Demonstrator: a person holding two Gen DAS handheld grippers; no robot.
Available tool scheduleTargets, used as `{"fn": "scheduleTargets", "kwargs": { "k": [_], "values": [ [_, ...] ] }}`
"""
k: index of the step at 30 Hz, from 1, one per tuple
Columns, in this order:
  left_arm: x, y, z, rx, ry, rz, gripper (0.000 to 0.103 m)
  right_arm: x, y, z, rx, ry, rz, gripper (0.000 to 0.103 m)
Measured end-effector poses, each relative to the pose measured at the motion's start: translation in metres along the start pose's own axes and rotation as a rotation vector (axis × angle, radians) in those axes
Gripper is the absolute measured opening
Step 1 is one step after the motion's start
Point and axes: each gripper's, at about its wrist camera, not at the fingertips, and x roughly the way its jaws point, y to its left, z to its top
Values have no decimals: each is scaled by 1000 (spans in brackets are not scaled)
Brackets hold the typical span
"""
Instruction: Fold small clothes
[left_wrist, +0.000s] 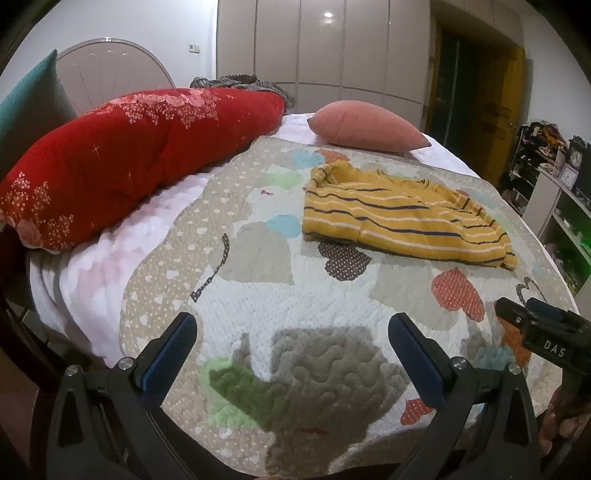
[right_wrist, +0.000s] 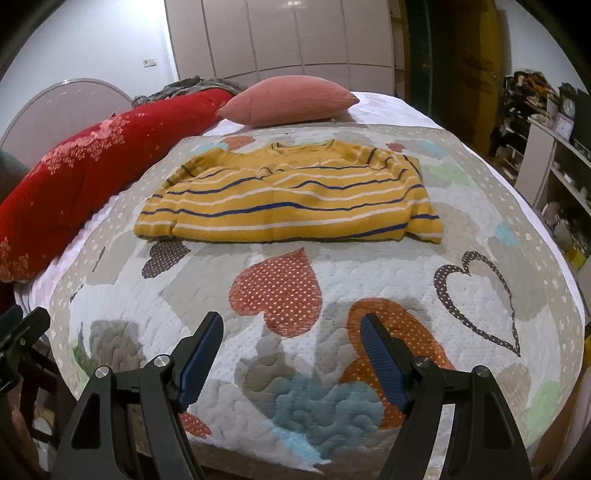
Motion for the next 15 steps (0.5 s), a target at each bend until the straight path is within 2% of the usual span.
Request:
{"fn": "scheduleTargets", "kwargs": {
  "k": [8, 15],
  "values": [
    [10, -6, -4, 18, 47, -4, 103, 6, -7, -4, 21, 18, 6, 82],
    [12, -11, -7, 35, 53, -5, 103, 9, -15, -8, 48, 28, 9, 82]
  ]
}}
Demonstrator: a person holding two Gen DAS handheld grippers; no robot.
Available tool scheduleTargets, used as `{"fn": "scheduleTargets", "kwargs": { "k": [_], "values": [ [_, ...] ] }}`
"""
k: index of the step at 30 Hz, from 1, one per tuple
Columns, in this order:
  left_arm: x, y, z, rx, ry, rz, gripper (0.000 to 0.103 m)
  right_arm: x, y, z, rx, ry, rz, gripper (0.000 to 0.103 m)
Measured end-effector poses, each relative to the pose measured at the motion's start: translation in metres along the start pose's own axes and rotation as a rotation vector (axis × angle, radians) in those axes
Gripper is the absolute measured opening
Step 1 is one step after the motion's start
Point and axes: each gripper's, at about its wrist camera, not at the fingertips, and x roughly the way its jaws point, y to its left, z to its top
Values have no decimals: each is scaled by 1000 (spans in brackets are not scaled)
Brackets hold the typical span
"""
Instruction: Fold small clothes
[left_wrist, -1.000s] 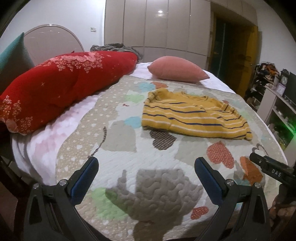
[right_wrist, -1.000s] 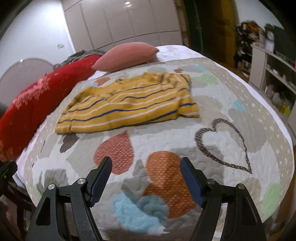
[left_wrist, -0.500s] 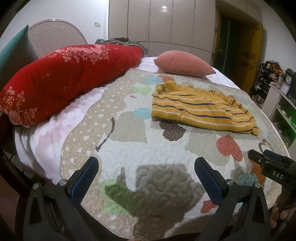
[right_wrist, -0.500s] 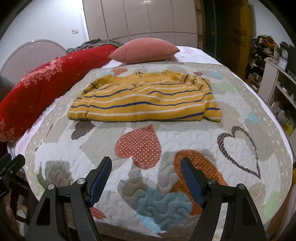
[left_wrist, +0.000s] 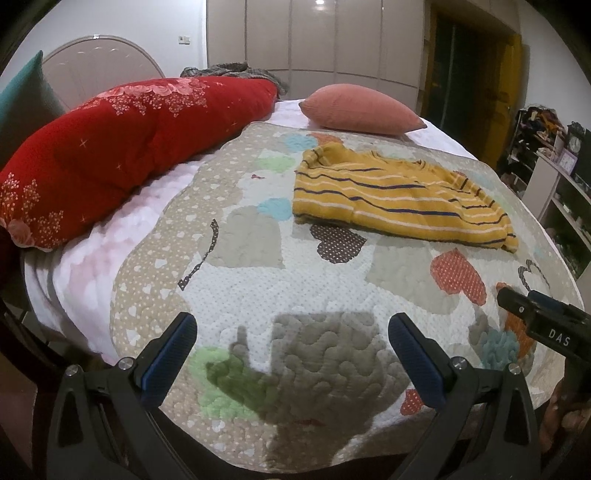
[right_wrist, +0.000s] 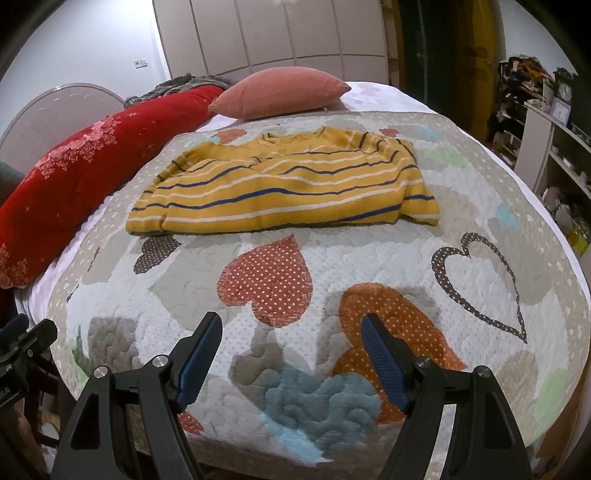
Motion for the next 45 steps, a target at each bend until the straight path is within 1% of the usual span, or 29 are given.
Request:
{"fn": "scheduleTargets", "kwargs": {
  "k": [6, 9, 15, 18, 19, 22, 23, 26, 28, 30, 31, 32, 34, 35, 36, 37, 39, 40, 41, 43, 44, 45],
  "values": [
    [17, 0, -2, -7, 47, -19, 103, 10, -5, -4, 14, 23, 3, 83],
    [31, 0, 1, -15, 81, -58, 103, 17, -15, -4, 34, 40, -5, 83],
    [72, -7, 17, -41, 120, -135, 103, 27, -49, 3, 125, 51, -4, 83],
    [100, -11, 15, -46, 172, -142, 103, 32, -63, 7, 165, 59, -3, 83],
    [106, -12, 12, -41, 182, -129, 103, 34, -67, 8, 176, 62, -1, 83],
    [108, -23, 4, 37, 143, -73, 103, 40, -75, 10, 191, 63, 12, 83],
    [108, -24, 3, 47, 137, -69, 103, 41, -76, 11, 191, 60, 18, 83],
    [107, -24, -4, 85, 123, -74, 103, 46, -78, 17, 199, 50, 41, 83],
    [107, -23, -5, 99, 128, -95, 103, 51, -79, 22, 216, 51, 67, 83],
    [107, -20, -2, 117, 160, -112, 103, 57, -82, 26, 239, 53, 89, 84],
    [105, -19, 3, 119, 194, -126, 103, 59, -85, 28, 254, 50, 102, 84],
    [100, -13, 11, 68, 200, -191, 103, 60, -87, 29, 265, 48, 113, 85],
    [96, -1, 27, -46, 169, -325, 103, 65, -95, 35, 299, 44, 145, 85],
    [99, 6, 40, -104, 150, -355, 103, 67, -100, 39, 319, 43, 161, 85],
    [104, 8, 49, -136, 145, -364, 103, 71, -106, 44, 345, 42, 181, 85],
    [115, 11, 59, -167, 156, -381, 103, 76, -112, 49, 377, 35, 201, 85],
    [158, 15, 76, -263, 226, -497, 103, 88, -127, 59, 453, 21, 236, 85],
    [176, 17, 79, -311, 258, -523, 103, 96, -134, 65, 495, 13, 256, 85],
    [194, 21, 85, -370, 265, -527, 103, 102, -140, 71, 530, 2, 273, 85],
    [205, 20, 101, -386, 199, -543, 103, 118, -150, 87, 591, -25, 306, 86],
    [213, 17, 110, -384, 188, -560, 103, 123, -153, 92, 608, -30, 314, 86],
    [224, 15, 119, -405, 188, -574, 103, 132, -157, 100, 632, -41, 326, 86]
  ]
}}
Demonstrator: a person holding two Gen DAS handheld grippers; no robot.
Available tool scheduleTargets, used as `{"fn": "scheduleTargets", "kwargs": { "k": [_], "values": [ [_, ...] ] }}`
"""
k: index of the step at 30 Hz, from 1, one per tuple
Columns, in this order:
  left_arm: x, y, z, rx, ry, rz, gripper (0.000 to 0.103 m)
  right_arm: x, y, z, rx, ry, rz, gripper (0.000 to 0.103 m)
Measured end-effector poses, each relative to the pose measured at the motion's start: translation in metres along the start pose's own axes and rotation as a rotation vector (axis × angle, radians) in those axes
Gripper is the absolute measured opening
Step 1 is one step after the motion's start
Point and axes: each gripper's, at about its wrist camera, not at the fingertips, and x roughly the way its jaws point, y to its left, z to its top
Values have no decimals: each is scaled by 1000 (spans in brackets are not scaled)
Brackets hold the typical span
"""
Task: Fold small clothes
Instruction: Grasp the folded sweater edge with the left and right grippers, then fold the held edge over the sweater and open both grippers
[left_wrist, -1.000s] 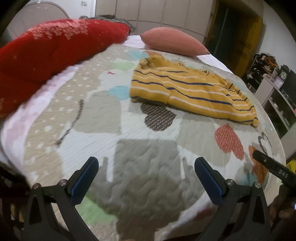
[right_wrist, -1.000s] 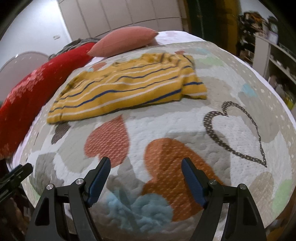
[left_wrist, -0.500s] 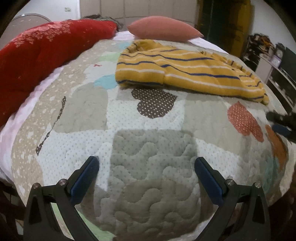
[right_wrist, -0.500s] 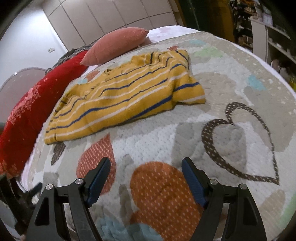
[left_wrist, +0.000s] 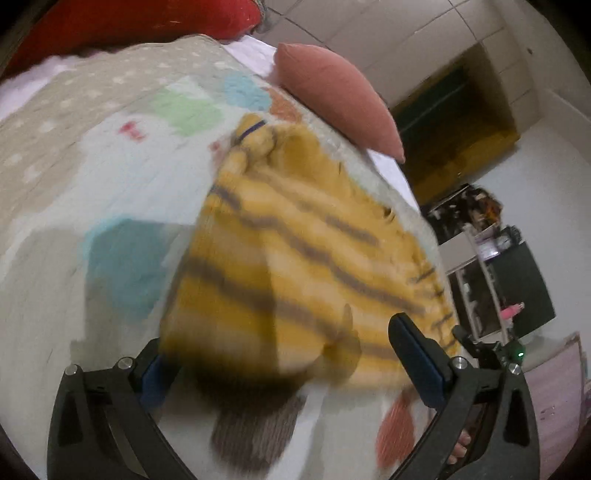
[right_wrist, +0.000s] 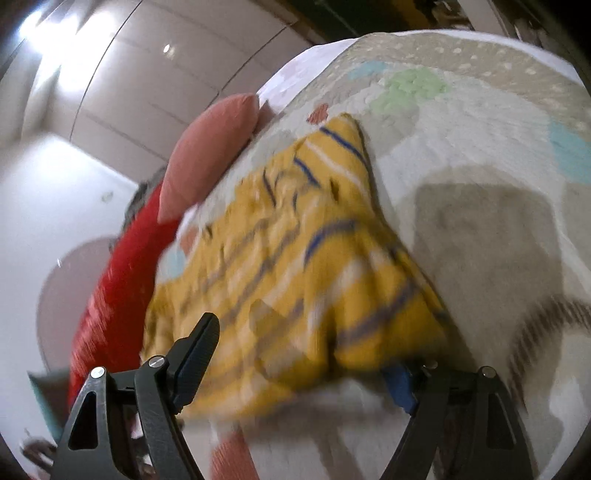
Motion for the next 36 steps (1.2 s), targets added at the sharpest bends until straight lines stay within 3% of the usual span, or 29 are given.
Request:
{"fn": "scheduleTargets", "kwargs": {
  "k": [2, 4, 5, 6, 7, 9, 13, 19, 20, 23, 26, 30, 32, 34, 36],
  "values": [
    [17, 6, 17, -65, -12, -20, 103, 17, 1, 17, 27, -21, 7, 86],
    [26, 7, 26, -101, 1, -2, 99, 29, 4, 29, 47, -30, -7, 74],
    [25, 4, 29, -106, 4, 12, 64, 34, 4, 33, 62, -24, -12, 43],
    [25, 2, 30, -99, 21, 21, 34, 40, 2, 37, 86, 6, 10, 27],
    [26, 1, 30, -91, 58, 25, 18, 44, -2, 39, 121, 36, 45, 27],
    [14, 3, 27, -100, 48, 48, 15, 38, -6, 39, 137, 34, 68, 21],
    [-17, 9, 17, -123, 27, 65, 10, 16, -4, 27, 114, 42, 112, 20],
    [-60, 12, -11, -124, 30, 51, 11, -18, -6, -4, 97, 89, 160, 20],
    [-61, 14, -15, -124, 41, 58, 12, -22, -10, -9, 99, 100, 160, 24],
    [-64, 34, -23, -183, 57, 77, 27, -31, -34, -20, 156, 113, 110, 33],
    [-82, 47, -23, -228, 15, 81, 39, -48, -52, -25, 229, 98, 148, 39],
    [-119, 47, -16, -183, -107, 136, 57, -88, -30, -21, 113, -27, 21, 57],
    [-129, 45, -17, -165, -137, 145, 63, -107, -11, -18, 43, -106, -53, 57],
    [-133, 41, -19, -143, -150, 147, 67, -118, 18, -16, -48, -155, -73, 57],
    [-131, 36, -24, -111, -147, 147, 67, -111, 52, -15, -158, -124, -56, 57]
  ]
}}
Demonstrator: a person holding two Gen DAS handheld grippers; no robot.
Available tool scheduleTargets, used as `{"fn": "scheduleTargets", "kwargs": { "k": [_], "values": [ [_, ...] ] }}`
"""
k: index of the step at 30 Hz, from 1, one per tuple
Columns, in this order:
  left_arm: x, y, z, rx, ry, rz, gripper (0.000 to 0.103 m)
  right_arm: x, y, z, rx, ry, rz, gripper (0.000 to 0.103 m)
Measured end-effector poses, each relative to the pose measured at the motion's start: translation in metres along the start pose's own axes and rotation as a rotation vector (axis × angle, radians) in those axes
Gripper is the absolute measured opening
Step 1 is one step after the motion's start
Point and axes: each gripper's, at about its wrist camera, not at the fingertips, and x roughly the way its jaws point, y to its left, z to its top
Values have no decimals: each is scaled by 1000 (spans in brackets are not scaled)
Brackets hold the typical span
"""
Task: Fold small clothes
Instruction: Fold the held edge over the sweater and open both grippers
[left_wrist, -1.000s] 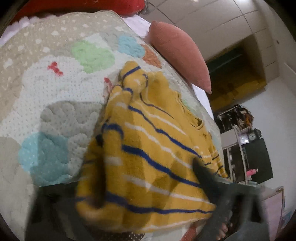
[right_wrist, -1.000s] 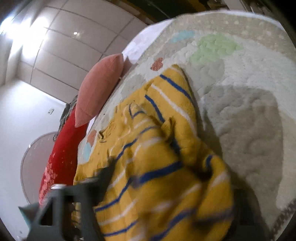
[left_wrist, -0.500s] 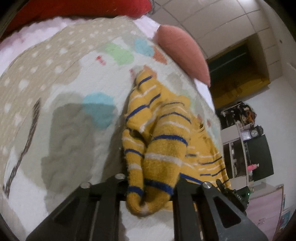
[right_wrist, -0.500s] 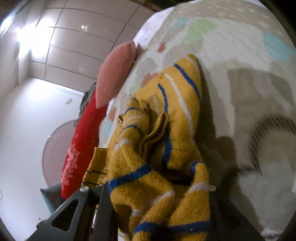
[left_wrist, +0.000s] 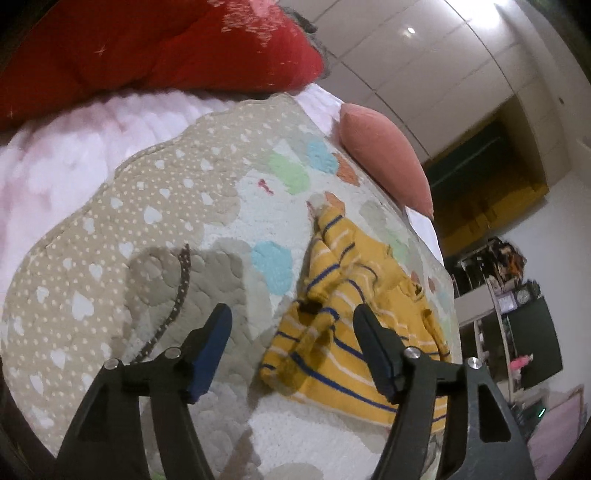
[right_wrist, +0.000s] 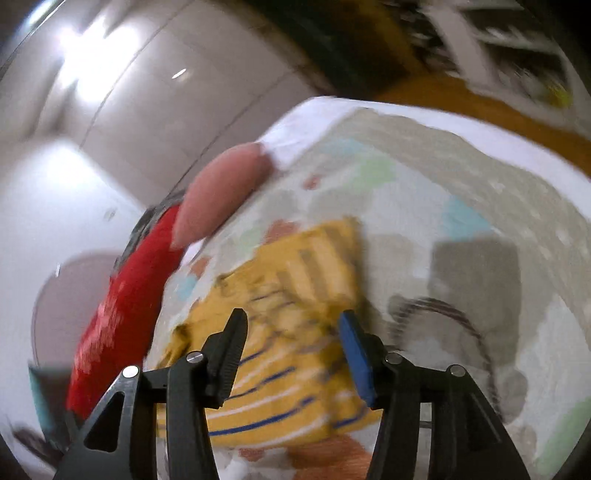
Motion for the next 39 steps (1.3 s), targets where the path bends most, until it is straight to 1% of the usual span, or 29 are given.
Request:
{"fn": "scheduleTargets", "kwargs": {
  "k": [2, 4, 5, 7, 8, 10, 11, 12, 13, 14, 15, 16, 17, 19, 21, 22, 23, 24, 26, 27, 28, 29, 30, 31, 33, 34, 36, 39],
  "values": [
    [5, -7, -8, 42, 22, -3, 67, 18, 31, -1, -110, 77, 41, 57],
    [8, -12, -16, 67, 39, -7, 67, 56, 58, -9, -201, 208, 97, 57],
    [8, -13, -20, 76, 48, -11, 67, 74, 65, -12, -228, 255, 104, 57],
    [4, -11, -25, 82, 52, -11, 67, 116, 72, -12, -267, 316, 65, 57],
    [0, -9, -27, 85, 47, -5, 67, 137, 69, -6, -277, 327, 18, 56],
    [-7, -3, -27, 87, 35, 8, 70, 165, 52, 8, -280, 293, -111, 51],
    [-11, 2, -26, 84, 25, 20, 72, 176, 44, 17, -279, 260, -187, 49],
    [-15, 5, -25, 80, 18, 28, 73, 182, 40, 28, -293, 218, -314, 39],
    [-17, 10, -24, 75, 10, 34, 75, 182, 41, 32, -294, 198, -362, 39],
    [-20, 15, -23, 72, 1, 41, 76, 177, 46, 35, -291, 181, -364, 41],
    [-20, 18, -22, 68, -3, 46, 76, 169, 61, 33, -301, 164, -321, 43],
    [-19, 21, -21, 63, -5, 47, 76, 163, 80, 27, -333, 161, -259, 44],
    [-17, 24, -21, 54, -1, 40, 76, 161, 100, 18, -376, 178, -198, 44],
    [-13, 28, -22, 31, 16, 17, 76, 164, 143, -10, -473, 268, -66, 44],
    [-10, 29, -27, 21, 34, -7, 76, 182, 179, -43, -557, 387, 21, 44],
    [-10, 28, -30, 25, 41, -10, 76, 195, 192, -58, -599, 437, 29, 43],
    [-10, 28, -33, 34, 44, -7, 76, 211, 205, -73, -648, 473, 12, 43],
    [-11, 28, -35, 42, 44, -3, 76, 233, 221, -86, -705, 493, -23, 43],
    [-13, 29, -37, 44, 46, -1, 76, 262, 239, -97, -720, 521, -39, 43],
    [-14, 31, -36, 38, 47, -5, 76, 278, 245, -97, -689, 540, -26, 46],
    [-15, 34, -36, 32, 48, -8, 76, 293, 250, -94, -631, 553, -5, 51],
    [-16, 37, -35, 24, 45, -10, 76, 307, 259, -88, -580, 561, 11, 65],
    [-16, 38, -34, 20, 43, -11, 77, 314, 260, -83, -524, 572, 29, 69],
    [-16, 40, -32, 17, 40, -12, 77, 314, 261, -79, -483, 573, 39, 69],
    [-12, 42, -29, 11, 40, -27, 79, 314, 271, -74, -462, 571, 29, 71],
    [-9, 41, -28, 13, 43, -36, 79, 308, 275, -74, -472, 570, 13, 73],
    [1, 36, -27, 24, 57, -59, 79, 295, 277, -77, -510, 579, -38, 80],
    [17, 23, -29, 55, 69, -88, 79, 291, 281, -89, -578, 636, -100, 80]
  ]
}}
